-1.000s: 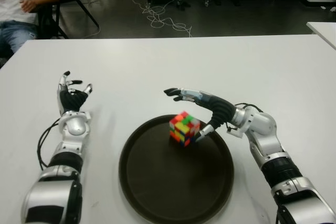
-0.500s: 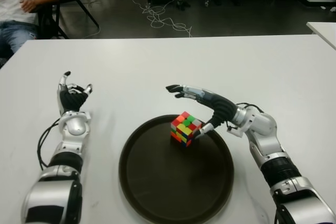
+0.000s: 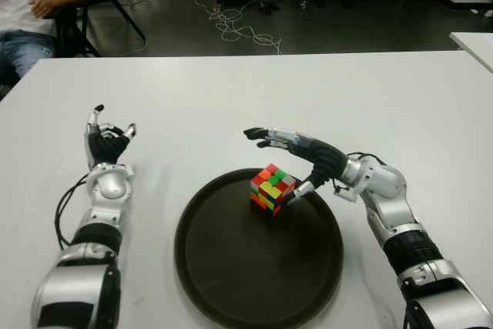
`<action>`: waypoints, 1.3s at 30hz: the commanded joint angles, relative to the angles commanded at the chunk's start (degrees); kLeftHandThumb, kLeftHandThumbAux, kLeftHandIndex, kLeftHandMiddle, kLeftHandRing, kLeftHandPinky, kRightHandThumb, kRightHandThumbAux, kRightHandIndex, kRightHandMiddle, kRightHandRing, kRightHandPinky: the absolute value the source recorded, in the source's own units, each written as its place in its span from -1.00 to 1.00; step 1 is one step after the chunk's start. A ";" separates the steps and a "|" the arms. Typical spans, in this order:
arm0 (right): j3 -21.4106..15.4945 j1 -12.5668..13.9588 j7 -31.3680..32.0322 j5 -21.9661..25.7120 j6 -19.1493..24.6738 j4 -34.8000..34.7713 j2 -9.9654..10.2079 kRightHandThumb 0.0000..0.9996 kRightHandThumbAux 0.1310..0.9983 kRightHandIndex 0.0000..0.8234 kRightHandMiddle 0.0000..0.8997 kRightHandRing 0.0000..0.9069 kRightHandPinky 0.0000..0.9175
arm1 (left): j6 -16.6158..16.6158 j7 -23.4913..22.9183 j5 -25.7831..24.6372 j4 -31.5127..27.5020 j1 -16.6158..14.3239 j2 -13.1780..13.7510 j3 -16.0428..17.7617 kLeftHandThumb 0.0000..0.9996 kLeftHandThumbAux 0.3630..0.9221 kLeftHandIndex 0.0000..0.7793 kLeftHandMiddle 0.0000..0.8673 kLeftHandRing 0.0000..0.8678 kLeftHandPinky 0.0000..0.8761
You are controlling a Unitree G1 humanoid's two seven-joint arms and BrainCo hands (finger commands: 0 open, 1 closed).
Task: Pick up the Rubik's Cube and put it in the plate
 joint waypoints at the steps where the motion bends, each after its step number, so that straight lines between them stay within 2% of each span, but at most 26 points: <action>1: -0.06 -0.02 -0.10 -0.10 -0.33 0.05 0.03 -1.00 0.81 -0.83 -0.84 -0.92 -0.87 | 0.03 0.02 -0.01 0.00 0.00 -0.01 0.00 -0.88 0.50 -0.69 0.23 0.59 0.66; 6: -0.22 -0.22 -1.27 -0.92 -1.92 0.61 0.07 -1.00 0.81 -0.84 -0.85 -0.93 -0.88 | 0.09 0.11 0.00 -0.01 0.00 0.00 -0.02 -0.87 0.51 -0.67 0.20 0.59 0.65; 8: -0.44 -0.45 -2.07 -1.43 -2.73 1.35 -0.04 -1.00 0.80 -0.85 -0.87 -0.94 -0.90 | 0.10 0.30 0.09 0.13 -0.07 -0.03 -0.07 -0.87 0.50 -0.66 0.26 0.64 0.71; 11: -0.88 -1.42 -2.60 -1.46 -3.14 2.71 -0.41 -1.00 0.79 -0.84 -0.86 -0.94 -0.89 | 0.11 0.58 0.24 0.31 -0.17 -0.01 -0.15 -0.88 0.55 -0.66 0.27 0.62 0.66; 13: -1.19 -2.39 -2.53 -1.21 -3.03 3.70 -0.72 -1.00 0.79 -0.83 -0.85 -0.93 -0.88 | 0.09 0.66 0.30 0.41 -0.23 0.03 -0.19 -0.89 0.53 -0.69 0.04 0.29 0.28; 16: -2.23 -3.71 -4.32 -1.73 -1.86 2.27 -2.02 -1.00 0.81 -0.82 -0.83 -0.90 -0.85 | 0.18 0.65 0.33 0.47 -0.27 0.09 -0.25 -0.89 0.51 -0.71 -0.14 0.06 0.11; 18: -3.77 -4.75 -6.66 -2.89 -1.93 3.54 -3.75 -1.00 0.79 -0.80 -0.81 -0.87 -0.82 | 0.16 0.42 0.23 0.46 -0.27 0.14 -0.24 -0.87 0.49 -0.72 -0.20 -0.03 0.06; 20: -5.16 -5.97 -8.21 -3.65 -2.60 6.31 -5.15 -1.00 0.78 -0.79 -0.80 -0.85 -0.80 | 0.11 0.25 0.17 0.42 -0.25 0.17 -0.25 -0.86 0.46 -0.72 -0.22 -0.07 0.05; 21: -5.46 -6.36 -9.37 -4.38 -2.92 7.12 -5.37 -1.00 0.78 -0.79 -0.80 -0.84 -0.81 | 0.08 0.24 0.17 0.39 -0.24 0.17 -0.26 -0.86 0.45 -0.71 -0.23 -0.09 0.05; 26: -6.35 -8.16 -14.47 -7.30 -4.78 9.70 -6.09 -1.00 0.79 -0.81 -0.81 -0.85 -0.82 | -0.13 0.58 0.44 0.31 -0.15 0.20 -0.44 -0.85 0.43 -0.72 -0.42 -0.31 -0.20; 30: -7.27 -10.71 -17.98 -8.47 -4.62 13.05 -6.62 -1.00 0.84 -0.81 -0.80 -0.86 -0.81 | -0.28 0.80 0.49 0.29 -0.08 0.19 -0.43 -0.83 0.44 -0.72 -0.53 -0.46 -0.34; 35: -9.67 -13.38 -25.44 -9.55 -3.66 20.19 -7.46 -1.00 0.86 -0.82 -0.80 -0.86 -0.85 | -0.33 0.94 0.45 0.44 -0.13 0.13 -0.31 -0.80 0.45 -0.70 -0.56 -0.49 -0.36; 39: -11.28 -13.79 -30.55 -10.26 -5.19 22.74 -8.19 -1.00 0.87 -0.85 -0.83 -0.90 -0.89 | 0.05 1.20 0.63 0.62 -0.26 0.28 -0.36 -0.81 0.43 -0.66 -0.54 -0.49 -0.38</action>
